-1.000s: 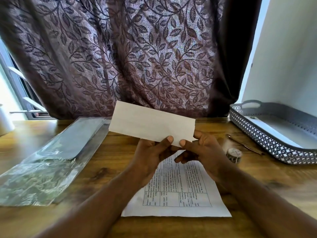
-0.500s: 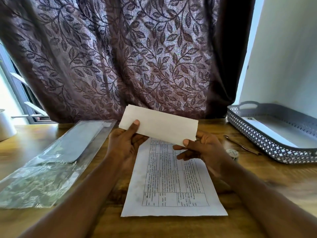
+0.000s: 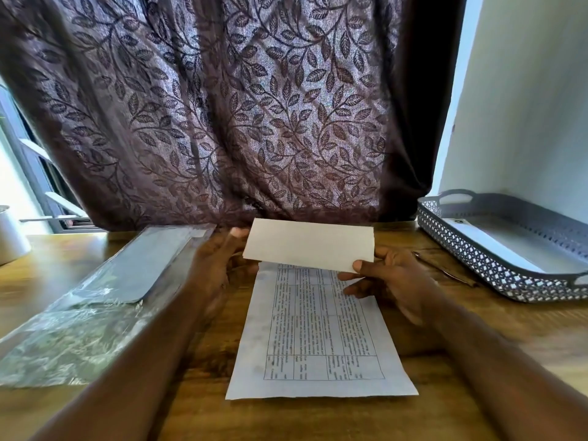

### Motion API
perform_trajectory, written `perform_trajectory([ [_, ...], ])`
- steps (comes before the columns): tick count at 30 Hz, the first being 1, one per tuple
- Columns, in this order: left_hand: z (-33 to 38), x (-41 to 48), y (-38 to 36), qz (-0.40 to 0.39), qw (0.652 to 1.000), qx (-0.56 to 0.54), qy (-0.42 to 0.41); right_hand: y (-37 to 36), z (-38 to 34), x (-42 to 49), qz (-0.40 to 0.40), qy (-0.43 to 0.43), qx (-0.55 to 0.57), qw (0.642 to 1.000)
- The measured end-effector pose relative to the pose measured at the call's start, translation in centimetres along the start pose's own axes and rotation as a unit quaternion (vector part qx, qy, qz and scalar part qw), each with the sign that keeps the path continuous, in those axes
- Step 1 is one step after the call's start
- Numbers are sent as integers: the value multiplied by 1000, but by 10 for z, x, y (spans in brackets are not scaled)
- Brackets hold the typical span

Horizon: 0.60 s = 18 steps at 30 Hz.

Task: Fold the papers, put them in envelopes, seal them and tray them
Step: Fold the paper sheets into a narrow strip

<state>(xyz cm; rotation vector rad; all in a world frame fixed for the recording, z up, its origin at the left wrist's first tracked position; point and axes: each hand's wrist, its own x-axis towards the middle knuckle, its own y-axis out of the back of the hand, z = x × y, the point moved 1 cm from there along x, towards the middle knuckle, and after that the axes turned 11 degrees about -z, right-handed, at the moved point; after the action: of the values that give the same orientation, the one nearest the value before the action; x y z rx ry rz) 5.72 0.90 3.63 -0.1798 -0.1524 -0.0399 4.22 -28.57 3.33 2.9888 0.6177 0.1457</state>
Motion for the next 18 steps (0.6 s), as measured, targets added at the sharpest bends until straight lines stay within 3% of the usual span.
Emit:
perform_trajectory([
  [5,-6,0,1,-16,981,189,-32,-5,2,0,4,-23,-5,1000],
  [9,-10,2,1,-33,975,218,-14,-5,4,1,76,-33,-27,996],
  [13,-15,4,4,-24,949,313,6,0,8,0,144,-24,-158,977],
  [18,-18,4,3,-31,874,485,26,-2,9,1,183,-8,-410,894],
])
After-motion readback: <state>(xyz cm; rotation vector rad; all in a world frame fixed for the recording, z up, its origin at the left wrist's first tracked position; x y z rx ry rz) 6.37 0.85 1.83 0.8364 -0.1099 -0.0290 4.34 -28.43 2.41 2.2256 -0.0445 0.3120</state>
